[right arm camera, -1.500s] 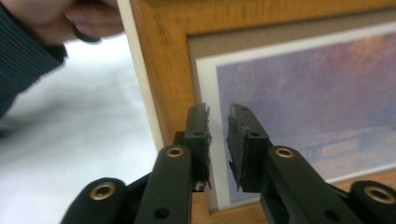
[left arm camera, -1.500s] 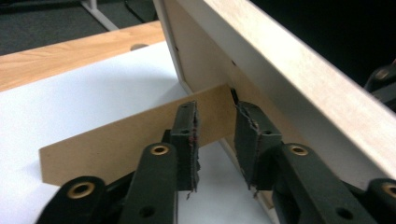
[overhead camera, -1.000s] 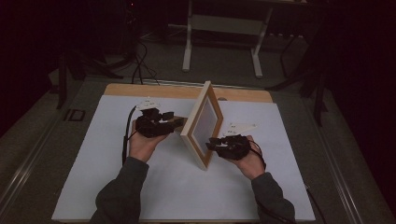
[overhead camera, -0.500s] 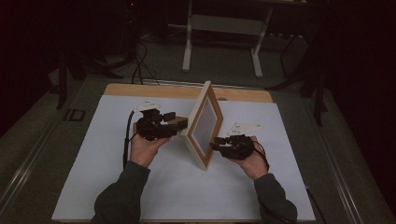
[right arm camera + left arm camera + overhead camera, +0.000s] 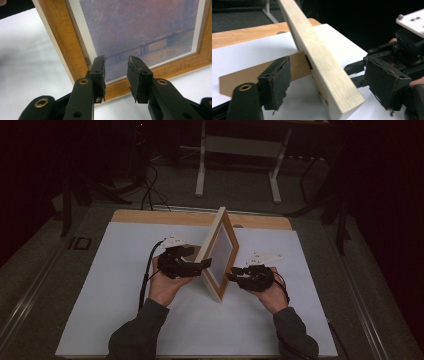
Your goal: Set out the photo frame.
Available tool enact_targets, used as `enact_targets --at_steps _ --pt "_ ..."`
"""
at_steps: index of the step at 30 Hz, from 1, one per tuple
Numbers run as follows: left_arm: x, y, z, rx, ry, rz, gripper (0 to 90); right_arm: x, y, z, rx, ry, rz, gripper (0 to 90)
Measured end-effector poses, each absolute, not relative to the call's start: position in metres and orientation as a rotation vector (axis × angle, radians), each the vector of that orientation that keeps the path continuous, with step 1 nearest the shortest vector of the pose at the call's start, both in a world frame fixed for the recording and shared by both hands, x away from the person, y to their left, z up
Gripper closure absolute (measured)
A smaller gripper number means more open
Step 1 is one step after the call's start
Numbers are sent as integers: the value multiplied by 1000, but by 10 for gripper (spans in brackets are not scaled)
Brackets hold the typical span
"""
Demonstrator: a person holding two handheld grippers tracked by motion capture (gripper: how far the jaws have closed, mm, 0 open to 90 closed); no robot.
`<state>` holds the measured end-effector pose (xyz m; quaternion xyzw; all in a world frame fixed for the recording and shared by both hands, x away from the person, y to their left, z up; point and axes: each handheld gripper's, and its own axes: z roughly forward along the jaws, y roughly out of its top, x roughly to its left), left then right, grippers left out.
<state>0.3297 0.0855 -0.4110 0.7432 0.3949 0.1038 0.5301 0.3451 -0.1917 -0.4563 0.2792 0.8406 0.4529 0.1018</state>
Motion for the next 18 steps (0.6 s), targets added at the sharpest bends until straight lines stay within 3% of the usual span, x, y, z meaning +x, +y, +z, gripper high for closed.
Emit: enact_targets --at_steps 5,12,18 --pt "329 79 -413 1793 946 274 226 345 -195 -457 836 2475 1347 667" --pt "326 74 -417 1770 952 294 373 344 -198 -459 854 2464 1357 666" --pt "324 71 -418 1756 976 325 435 345 -200 -458 865 2456 1363 666"
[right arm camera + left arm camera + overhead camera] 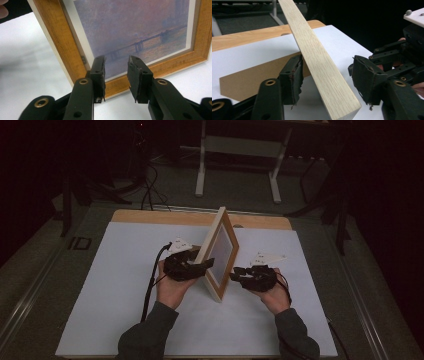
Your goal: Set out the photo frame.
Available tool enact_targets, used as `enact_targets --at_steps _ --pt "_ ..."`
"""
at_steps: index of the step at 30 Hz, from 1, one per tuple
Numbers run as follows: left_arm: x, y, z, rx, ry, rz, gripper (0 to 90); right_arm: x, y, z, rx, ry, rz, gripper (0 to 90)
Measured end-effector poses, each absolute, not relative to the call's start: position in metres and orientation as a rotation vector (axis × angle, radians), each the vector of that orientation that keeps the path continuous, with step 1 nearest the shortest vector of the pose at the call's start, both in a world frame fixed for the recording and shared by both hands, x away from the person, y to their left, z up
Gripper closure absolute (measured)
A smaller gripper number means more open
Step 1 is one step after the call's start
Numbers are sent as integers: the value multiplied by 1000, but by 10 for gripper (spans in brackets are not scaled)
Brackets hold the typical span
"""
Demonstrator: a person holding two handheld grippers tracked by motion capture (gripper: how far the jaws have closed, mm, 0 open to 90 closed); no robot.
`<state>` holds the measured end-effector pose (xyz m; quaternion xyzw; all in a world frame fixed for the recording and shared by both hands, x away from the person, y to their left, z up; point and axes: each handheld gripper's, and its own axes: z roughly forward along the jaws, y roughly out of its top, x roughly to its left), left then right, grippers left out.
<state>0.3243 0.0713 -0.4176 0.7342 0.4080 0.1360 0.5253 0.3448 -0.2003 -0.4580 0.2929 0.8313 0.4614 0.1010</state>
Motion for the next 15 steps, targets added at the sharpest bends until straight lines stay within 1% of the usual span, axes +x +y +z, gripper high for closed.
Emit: enact_targets --at_steps 3,9,15 --pt "325 72 -418 1750 988 322 473 345 -200 -458 866 2455 1365 667" --pt "324 69 -420 1758 1024 333 488 345 -199 -457 865 2457 1363 666" --pt "325 70 -421 1748 1045 331 580 345 -200 -456 865 2452 1367 665"
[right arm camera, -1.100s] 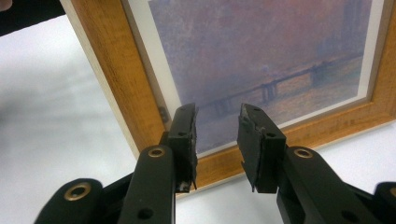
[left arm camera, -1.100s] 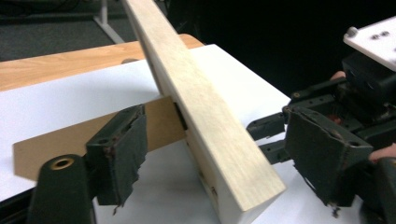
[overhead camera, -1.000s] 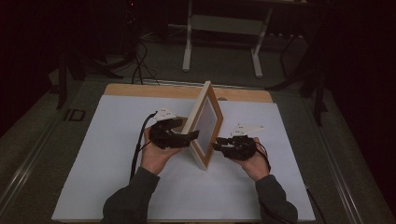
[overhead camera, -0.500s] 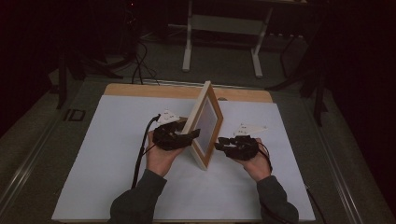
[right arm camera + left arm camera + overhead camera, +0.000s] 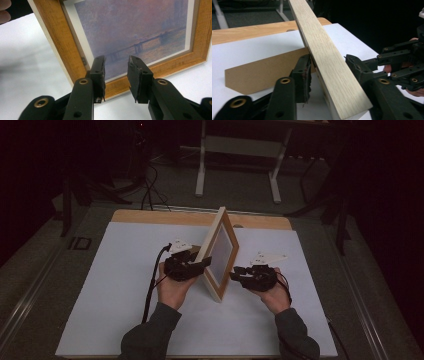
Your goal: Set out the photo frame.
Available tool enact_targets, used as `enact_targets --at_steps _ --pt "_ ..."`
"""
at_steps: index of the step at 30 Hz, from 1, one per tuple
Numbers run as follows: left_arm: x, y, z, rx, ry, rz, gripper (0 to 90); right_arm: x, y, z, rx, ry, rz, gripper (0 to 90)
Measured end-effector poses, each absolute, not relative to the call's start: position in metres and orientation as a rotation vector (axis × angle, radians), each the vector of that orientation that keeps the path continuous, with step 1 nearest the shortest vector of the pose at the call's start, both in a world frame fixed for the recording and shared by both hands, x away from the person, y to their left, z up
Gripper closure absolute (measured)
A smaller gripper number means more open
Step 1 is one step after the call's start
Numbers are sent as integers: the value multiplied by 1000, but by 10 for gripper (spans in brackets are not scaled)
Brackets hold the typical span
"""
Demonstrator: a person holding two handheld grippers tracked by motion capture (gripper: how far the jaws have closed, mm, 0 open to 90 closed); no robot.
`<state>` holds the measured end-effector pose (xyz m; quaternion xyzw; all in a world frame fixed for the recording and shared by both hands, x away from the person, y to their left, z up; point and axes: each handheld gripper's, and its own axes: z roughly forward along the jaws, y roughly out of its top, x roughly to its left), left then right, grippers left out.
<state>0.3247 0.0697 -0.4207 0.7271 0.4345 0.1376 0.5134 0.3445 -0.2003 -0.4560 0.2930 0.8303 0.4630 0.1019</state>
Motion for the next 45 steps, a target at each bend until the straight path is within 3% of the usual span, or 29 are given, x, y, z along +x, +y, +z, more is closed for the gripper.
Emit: enact_targets --at_steps 25,45 --pt "332 85 -415 1803 1076 424 697 348 -204 -450 861 2442 1359 661" --pt "360 123 -414 1851 981 249 706 354 -207 -443 864 2430 1344 660"
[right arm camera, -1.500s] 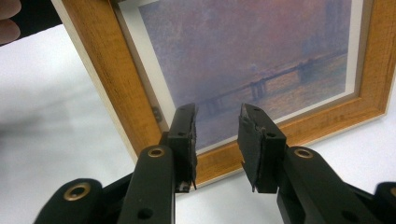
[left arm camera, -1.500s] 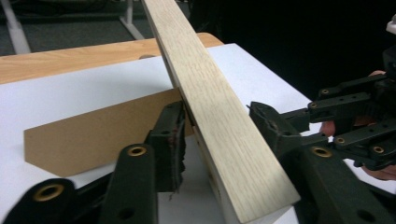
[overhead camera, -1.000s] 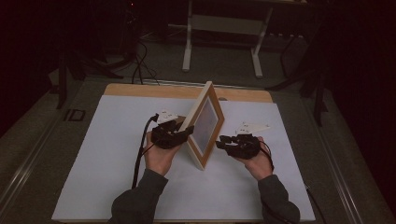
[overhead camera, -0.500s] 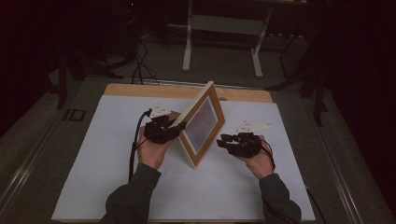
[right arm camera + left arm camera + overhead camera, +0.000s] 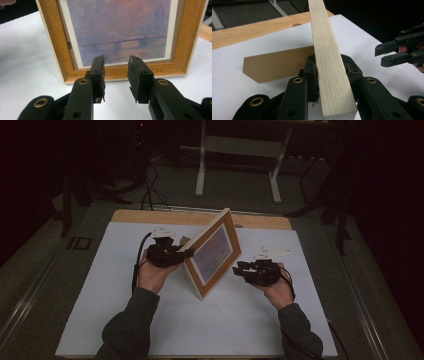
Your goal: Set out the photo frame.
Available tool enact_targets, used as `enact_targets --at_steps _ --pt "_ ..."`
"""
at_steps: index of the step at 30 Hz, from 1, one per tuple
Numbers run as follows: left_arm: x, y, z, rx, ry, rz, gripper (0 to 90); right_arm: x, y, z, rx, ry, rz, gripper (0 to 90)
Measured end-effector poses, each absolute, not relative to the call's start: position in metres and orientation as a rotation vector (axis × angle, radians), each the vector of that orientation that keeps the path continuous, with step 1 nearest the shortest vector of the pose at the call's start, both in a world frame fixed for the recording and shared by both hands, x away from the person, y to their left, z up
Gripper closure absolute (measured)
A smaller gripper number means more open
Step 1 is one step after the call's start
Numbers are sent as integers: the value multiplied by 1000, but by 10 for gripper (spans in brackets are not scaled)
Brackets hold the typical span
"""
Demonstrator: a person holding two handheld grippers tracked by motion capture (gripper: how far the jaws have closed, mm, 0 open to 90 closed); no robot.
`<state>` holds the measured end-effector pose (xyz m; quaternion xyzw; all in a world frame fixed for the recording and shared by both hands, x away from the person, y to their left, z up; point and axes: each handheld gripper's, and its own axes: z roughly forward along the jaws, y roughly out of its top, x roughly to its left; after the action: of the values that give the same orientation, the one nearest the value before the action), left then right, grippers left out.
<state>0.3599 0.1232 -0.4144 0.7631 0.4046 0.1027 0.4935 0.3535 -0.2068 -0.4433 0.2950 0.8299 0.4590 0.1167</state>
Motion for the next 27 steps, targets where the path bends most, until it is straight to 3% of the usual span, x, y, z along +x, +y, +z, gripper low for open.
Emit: enact_targets --at_steps 9,18,27 --pt "369 137 -416 1854 917 187 708 358 -208 -436 857 2418 1330 659" --pt "384 159 -424 1802 857 32 705 362 -211 -434 868 2409 1318 659" --pt "375 153 -426 1745 893 86 680 373 -214 -434 898 2392 1301 656"
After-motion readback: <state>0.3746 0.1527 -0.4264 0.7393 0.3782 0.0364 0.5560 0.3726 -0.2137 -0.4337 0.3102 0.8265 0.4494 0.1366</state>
